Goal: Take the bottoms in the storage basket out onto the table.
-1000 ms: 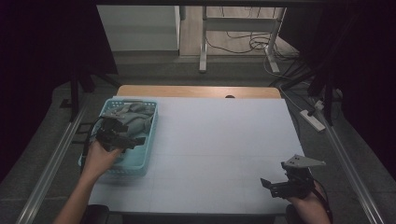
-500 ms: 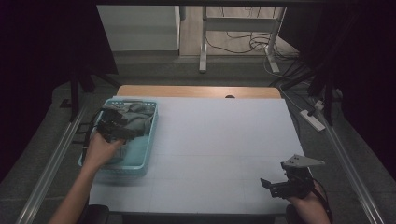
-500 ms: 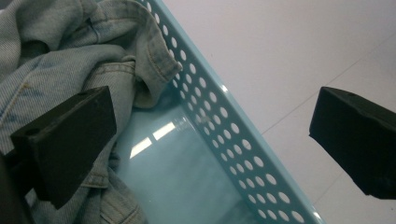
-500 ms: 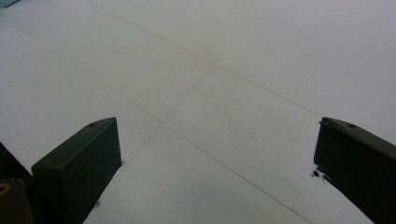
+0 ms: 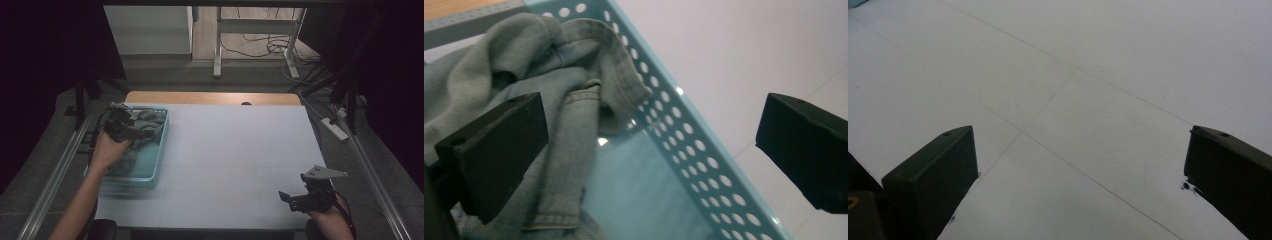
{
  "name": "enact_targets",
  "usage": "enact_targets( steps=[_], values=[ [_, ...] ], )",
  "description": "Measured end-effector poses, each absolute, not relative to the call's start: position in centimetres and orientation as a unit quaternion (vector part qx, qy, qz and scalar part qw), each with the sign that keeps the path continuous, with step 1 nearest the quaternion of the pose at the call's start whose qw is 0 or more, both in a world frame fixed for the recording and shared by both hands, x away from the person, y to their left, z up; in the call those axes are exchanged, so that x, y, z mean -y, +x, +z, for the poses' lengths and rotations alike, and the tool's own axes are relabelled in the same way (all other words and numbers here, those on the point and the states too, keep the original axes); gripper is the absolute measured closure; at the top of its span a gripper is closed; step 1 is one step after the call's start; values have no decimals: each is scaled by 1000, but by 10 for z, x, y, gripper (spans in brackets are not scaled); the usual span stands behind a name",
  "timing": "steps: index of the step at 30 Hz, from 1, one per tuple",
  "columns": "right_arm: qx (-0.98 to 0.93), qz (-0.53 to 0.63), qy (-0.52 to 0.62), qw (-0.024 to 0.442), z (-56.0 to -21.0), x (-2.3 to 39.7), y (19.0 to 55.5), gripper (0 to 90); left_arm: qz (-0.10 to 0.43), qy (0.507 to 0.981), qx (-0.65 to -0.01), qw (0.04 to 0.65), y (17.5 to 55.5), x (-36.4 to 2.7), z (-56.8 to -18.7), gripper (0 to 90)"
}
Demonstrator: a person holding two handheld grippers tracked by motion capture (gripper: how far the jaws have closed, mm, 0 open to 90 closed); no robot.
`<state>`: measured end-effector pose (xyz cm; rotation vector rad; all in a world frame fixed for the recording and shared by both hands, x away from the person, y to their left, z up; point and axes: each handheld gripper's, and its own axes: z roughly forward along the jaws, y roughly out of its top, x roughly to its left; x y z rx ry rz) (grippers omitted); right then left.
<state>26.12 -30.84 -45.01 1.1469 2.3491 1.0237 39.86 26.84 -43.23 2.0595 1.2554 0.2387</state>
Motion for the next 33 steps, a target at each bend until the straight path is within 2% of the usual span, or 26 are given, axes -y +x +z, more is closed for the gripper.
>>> enact_targets(
  steps=[19, 25, 33],
  values=[
    [-825, 361, 403, 165, -450, 309, 262, 9, 98, 790, -519, 312, 429, -299, -440, 0],
    [-825, 361, 403, 164, -450, 309, 262, 9, 113, 791, -526, 293, 436, -301, -442, 0],
    [-825, 362, 402, 163, -450, 309, 261, 9, 108, 789, -543, 267, 446, -304, -453, 0]
  ],
)
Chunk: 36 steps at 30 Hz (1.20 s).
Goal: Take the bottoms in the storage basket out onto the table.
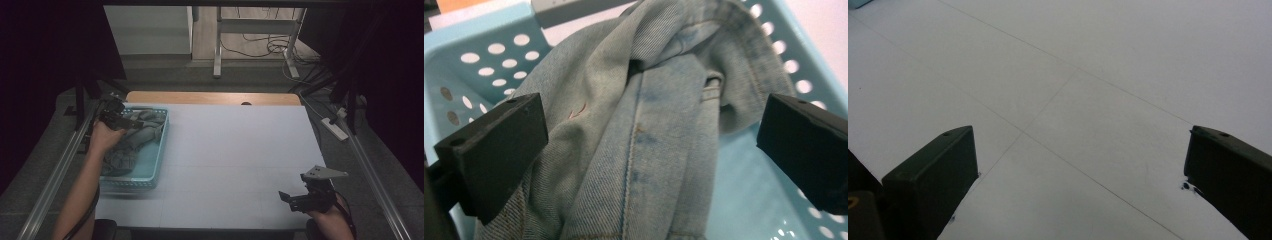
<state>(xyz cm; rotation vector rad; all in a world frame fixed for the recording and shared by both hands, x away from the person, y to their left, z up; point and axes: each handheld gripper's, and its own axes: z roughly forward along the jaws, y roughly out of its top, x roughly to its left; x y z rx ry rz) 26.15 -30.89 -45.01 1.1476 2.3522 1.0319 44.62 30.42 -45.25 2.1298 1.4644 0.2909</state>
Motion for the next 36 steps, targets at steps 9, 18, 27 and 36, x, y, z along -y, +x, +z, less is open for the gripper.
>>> enact_targets(
  steps=[9, 18, 27, 36],
  values=[
    [-826, 361, 401, 164, -450, 309, 261, 9, 82, 794, -549, 247, 452, -303, -470, 0],
    [-825, 363, 400, 164, -450, 309, 261, 9, 43, 795, -560, 231, 456, -302, -491, 0],
    [-827, 361, 399, 165, -450, 309, 260, 10, 37, 799, -566, 202, 459, -299, -502, 0],
    [-826, 360, 400, 165, -450, 309, 260, 9, 48, 786, -590, 177, 457, -299, -500, 222]
  ],
)
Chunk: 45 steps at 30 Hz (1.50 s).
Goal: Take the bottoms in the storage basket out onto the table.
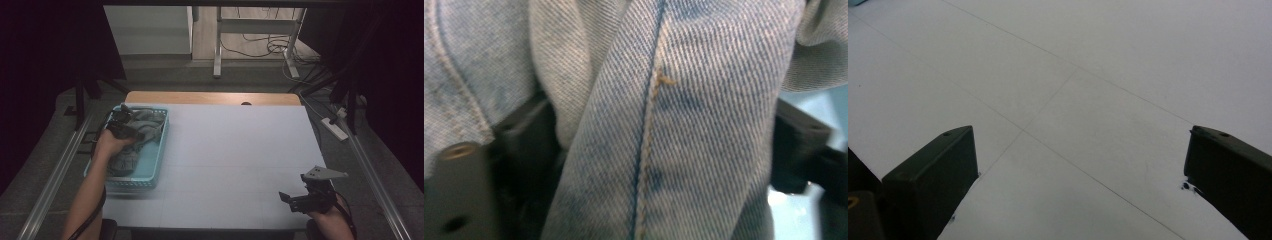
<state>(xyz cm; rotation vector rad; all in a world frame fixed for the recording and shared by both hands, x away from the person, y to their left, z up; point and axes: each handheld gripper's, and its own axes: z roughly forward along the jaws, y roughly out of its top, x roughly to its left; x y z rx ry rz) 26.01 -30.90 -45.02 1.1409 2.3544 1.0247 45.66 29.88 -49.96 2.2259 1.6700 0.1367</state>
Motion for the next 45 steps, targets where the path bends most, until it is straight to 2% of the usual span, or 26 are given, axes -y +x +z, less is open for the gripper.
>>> enact_targets(
  steps=[3, 4, 5, 7, 8, 12, 24, 31, 45],
  values=[
    [-827, 359, 400, 165, -450, 309, 260, 9, 49, 784, -595, 171, 455, -297, -497, 324],
    [-827, 359, 400, 164, -450, 309, 260, 9, 49, 784, -595, 169, 455, -297, -496, 419],
    [-827, 359, 400, 164, -450, 309, 260, 9, 47, 785, -595, 167, 455, -296, -495, 419],
    [-827, 359, 400, 165, -450, 309, 260, 9, 47, 789, -589, 165, 455, -295, -492, 512],
    [-827, 359, 401, 164, -450, 309, 260, 9, 55, 795, -582, 160, 453, -292, -490, 591],
    [-827, 358, 402, 164, -450, 309, 261, 10, 64, 797, -579, 158, 450, -288, -486, 649],
    [-827, 357, 402, 163, -451, 308, 262, 9, 64, 793, -567, 215, 437, -297, -471, 683],
    [-826, 358, 403, 162, -451, 308, 262, 9, 55, 781, -568, 254, 428, -306, -452, 687],
    [-827, 357, 403, 163, -451, 308, 262, 9, 69, 775, -537, 326, 413, -313, -409, 689]
  ],
)
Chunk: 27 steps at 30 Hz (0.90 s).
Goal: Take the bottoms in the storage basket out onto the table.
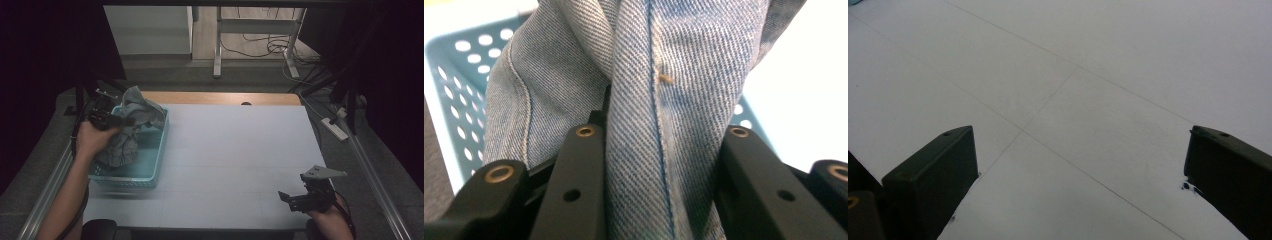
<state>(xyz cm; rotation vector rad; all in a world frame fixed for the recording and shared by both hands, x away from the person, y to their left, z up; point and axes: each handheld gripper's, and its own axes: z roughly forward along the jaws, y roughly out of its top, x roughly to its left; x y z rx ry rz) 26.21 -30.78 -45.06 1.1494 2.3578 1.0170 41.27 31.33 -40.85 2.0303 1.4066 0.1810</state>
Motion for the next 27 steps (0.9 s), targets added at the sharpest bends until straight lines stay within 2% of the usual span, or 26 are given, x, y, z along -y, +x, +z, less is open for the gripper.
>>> enact_targets(
  steps=[27],
  values=[
    [-828, 354, 403, 163, -451, 307, 262, 9, 79, 770, -485, 407, 404, -292, -350, 688]
  ],
)
